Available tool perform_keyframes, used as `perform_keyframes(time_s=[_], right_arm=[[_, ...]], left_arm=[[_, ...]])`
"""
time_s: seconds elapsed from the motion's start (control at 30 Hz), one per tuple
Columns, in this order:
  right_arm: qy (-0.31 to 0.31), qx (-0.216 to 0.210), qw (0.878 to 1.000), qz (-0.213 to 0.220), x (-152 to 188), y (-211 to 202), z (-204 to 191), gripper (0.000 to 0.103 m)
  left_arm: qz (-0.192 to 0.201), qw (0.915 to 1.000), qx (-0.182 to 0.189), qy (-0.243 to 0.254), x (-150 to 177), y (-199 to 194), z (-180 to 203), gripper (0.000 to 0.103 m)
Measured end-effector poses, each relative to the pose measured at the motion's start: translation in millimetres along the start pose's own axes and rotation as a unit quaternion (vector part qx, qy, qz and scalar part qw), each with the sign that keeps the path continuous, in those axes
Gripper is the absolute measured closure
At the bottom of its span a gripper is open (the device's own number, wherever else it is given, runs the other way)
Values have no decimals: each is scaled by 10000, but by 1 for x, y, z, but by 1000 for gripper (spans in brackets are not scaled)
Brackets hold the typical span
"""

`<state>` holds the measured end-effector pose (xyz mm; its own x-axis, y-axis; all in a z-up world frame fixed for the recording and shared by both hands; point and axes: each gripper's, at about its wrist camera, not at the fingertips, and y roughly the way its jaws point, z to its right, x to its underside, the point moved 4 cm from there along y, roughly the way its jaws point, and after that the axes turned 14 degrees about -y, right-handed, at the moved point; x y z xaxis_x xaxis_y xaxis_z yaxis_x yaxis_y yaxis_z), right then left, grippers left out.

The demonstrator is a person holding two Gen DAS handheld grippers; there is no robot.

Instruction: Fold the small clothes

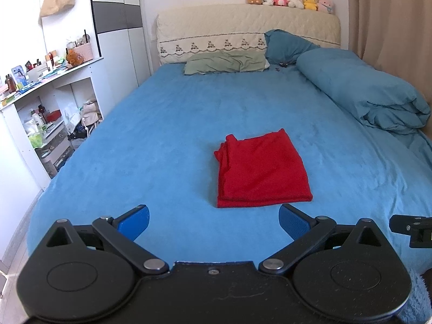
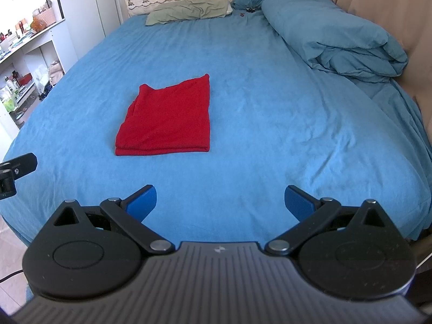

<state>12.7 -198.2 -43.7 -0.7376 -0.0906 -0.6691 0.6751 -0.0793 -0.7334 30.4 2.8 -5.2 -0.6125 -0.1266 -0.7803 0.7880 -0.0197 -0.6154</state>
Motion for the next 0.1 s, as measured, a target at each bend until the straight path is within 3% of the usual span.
perform_keyframes(time_s=[0.1], right_arm=[[-18,-12,10000,2,-1,0,0,0]], left_arm=[[16,10000,7,5,0,0,-1,0]])
